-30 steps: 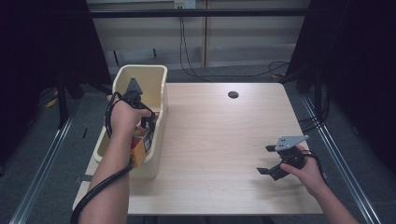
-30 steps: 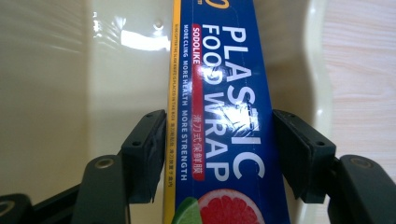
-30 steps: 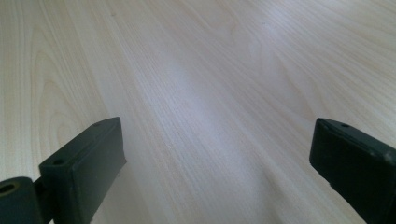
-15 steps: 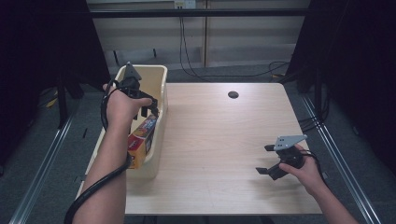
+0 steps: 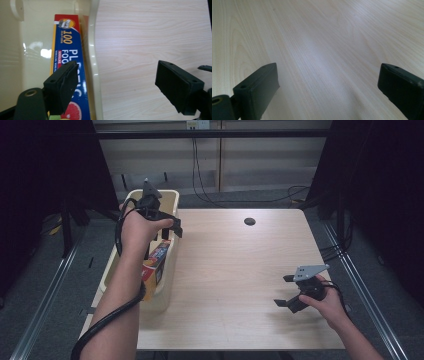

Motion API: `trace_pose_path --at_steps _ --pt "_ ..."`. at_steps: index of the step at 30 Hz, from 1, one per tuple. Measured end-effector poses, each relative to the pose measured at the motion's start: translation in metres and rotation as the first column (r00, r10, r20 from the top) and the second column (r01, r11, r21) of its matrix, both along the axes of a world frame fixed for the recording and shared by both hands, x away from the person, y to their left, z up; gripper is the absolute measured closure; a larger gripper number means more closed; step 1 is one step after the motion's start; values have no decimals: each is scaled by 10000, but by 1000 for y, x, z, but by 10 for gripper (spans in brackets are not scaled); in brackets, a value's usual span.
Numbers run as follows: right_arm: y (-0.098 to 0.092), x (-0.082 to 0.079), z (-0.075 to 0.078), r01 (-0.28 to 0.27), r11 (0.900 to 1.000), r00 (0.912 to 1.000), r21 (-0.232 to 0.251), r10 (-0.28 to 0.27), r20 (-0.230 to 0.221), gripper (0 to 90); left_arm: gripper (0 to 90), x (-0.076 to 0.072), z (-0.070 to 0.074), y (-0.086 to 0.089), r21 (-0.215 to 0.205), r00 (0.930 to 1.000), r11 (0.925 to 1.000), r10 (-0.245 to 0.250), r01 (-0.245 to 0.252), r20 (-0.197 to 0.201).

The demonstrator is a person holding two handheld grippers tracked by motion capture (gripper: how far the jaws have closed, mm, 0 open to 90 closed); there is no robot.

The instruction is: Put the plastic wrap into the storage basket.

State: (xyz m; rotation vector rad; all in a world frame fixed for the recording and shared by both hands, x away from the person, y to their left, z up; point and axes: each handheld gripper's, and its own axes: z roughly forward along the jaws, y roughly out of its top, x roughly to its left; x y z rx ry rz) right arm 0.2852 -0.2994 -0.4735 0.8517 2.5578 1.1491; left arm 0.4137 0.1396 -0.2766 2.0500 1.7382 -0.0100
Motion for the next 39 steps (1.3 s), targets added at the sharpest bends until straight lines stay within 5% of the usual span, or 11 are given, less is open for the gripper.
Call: trace_pose_path --at_steps 20,39 --pt "0 -1 0 -68 10000 10000 -16 68 13 32 119 -3 -1 -39 -256 9932 9935 -1100 1110 372" --pt "-2 -3 0 25 10000 10000 -6 -25 30 32 42 -5 -24 -65 -630 9749 9736 -2166 2196 512"
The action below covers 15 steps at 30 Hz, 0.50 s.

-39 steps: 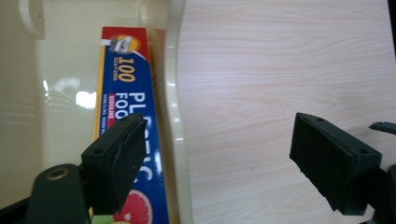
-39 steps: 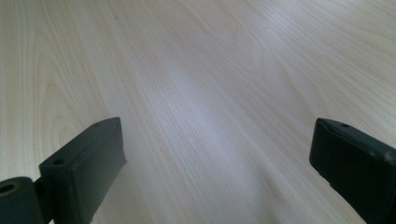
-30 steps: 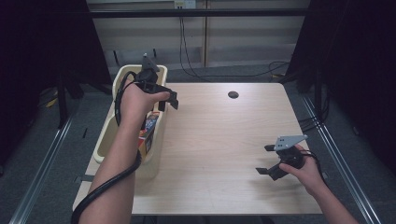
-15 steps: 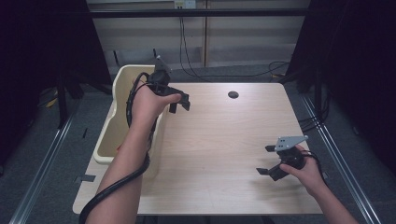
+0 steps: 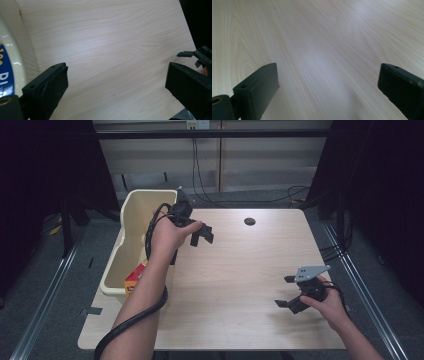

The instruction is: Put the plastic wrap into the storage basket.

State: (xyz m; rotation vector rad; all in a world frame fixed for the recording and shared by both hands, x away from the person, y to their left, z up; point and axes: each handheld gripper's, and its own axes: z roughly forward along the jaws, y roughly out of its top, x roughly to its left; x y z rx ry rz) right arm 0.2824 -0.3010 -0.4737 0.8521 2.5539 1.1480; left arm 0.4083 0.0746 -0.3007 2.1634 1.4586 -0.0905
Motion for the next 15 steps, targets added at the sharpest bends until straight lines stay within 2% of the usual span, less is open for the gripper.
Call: trace_pose_path --at_steps 4,6,11,15 --pt "0 1 0 -39 10000 10000 -11 39 9 32 44 -2 -7 -5 7 9997 9997 -224 225 -129" --pt "0 0 0 -32 10000 10000 1 32 -2 32 43 -4 -11 -8 -151 9995 9995 -278 276 -168" --pt "0 0 0 15 10000 10000 3 -15 29 32 44 -6 -19 -12 -81 9981 9982 -599 598 -149" --pt "0 0 0 -6 10000 10000 -10 6 45 32 46 -7 -26 -13 -169 9979 9980 -610 606 -224"
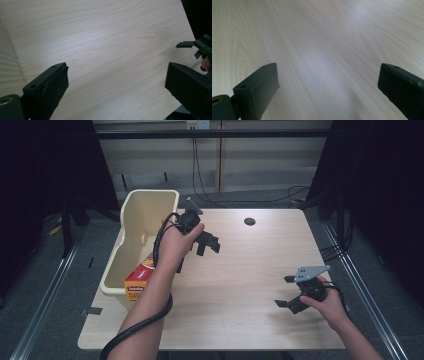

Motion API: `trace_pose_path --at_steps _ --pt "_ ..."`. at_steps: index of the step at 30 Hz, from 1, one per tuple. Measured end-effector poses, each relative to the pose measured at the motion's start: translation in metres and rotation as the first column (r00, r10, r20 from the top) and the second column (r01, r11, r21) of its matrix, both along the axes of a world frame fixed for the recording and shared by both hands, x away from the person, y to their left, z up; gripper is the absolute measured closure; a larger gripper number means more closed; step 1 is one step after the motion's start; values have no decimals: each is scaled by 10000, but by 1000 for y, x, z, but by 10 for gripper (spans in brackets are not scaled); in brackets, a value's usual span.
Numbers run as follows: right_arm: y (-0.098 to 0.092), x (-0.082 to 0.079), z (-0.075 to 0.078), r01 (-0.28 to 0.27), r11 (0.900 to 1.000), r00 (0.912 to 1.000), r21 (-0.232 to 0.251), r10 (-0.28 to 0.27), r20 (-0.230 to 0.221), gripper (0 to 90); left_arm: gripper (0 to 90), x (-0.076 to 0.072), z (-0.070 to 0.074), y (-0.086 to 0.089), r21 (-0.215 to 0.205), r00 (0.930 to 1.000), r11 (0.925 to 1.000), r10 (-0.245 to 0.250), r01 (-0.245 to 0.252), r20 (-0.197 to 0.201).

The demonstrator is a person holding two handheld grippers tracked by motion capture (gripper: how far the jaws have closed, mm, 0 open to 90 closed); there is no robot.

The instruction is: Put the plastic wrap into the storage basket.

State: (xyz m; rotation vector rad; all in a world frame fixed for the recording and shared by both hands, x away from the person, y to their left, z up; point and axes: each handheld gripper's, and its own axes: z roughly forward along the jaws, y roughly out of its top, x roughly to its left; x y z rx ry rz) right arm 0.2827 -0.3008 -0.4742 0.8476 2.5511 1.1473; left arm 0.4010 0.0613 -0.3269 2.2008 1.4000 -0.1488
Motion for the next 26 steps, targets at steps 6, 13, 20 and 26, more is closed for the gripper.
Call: trace_pose_path --at_steps 6,13,20,26 --pt "0 0 0 -11 10000 10000 -26 11 49 32 49 -2 -10 -1 41 9998 9998 -175 175 -74" --pt "0 0 -1 5 10000 10000 -27 -5 27 32 52 -6 -19 -4 -88 9997 9997 -208 207 -132" --pt "1 0 -2 31 10000 10000 -63 -31 15 31 53 -8 -32 -7 -186 9992 9992 -363 359 -191" --pt "0 0 -4 109 9999 9999 -91 -109 30 31 55 -12 -40 -9 -251 9973 9971 -718 714 -178"
